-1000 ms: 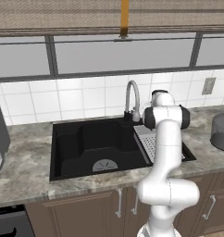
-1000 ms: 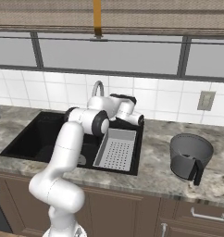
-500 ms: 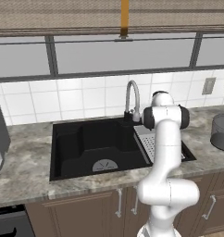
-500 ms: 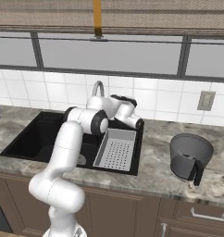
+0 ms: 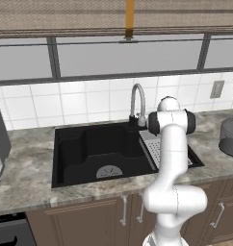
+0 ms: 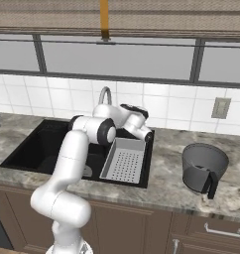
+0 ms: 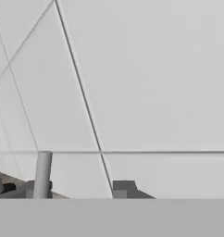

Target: Turn on the sink faucet and place the jug under the water for a few seconds to fill it up.

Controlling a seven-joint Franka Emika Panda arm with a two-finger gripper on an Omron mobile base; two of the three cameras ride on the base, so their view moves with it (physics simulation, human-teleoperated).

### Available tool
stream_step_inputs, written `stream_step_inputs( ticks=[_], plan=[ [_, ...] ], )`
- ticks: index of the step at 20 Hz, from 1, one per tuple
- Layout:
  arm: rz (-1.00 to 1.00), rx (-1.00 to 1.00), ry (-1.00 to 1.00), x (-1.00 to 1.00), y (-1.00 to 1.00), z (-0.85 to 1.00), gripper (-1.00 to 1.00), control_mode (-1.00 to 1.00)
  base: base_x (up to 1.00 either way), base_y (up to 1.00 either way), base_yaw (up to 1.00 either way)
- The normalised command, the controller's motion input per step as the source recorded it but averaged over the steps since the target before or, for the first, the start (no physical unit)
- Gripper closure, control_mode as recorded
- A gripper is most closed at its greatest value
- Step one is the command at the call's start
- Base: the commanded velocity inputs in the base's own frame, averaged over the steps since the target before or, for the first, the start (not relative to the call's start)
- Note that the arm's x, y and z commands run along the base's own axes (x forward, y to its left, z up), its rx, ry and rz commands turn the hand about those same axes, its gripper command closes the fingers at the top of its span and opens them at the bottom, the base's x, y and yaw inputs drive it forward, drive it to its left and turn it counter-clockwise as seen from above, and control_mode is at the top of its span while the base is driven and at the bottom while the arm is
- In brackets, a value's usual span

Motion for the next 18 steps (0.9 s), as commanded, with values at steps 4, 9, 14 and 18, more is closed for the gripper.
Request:
stream_step_inputs(
  ticks=[4, 9, 14, 18],
  plan=[
    [-0.12, 0.06, 0.18, 0.08, -0.69, -0.2, 1.0, -1.0, 0.0, 0.0, 0.0],
    [-0.11, 0.05, 0.2, 0.02, -0.65, -0.23, 1.0, -1.0, 0.0, 0.0, 0.0],
    [-0.09, 0.07, 0.17, 0.0, -0.65, -0.24, 1.0, -1.0, 0.0, 0.0, 0.0],
    [-0.09, 0.05, 0.15, 0.0, -0.62, -0.24, 1.0, -1.0, 0.0, 0.0, 0.0]
  ],
)
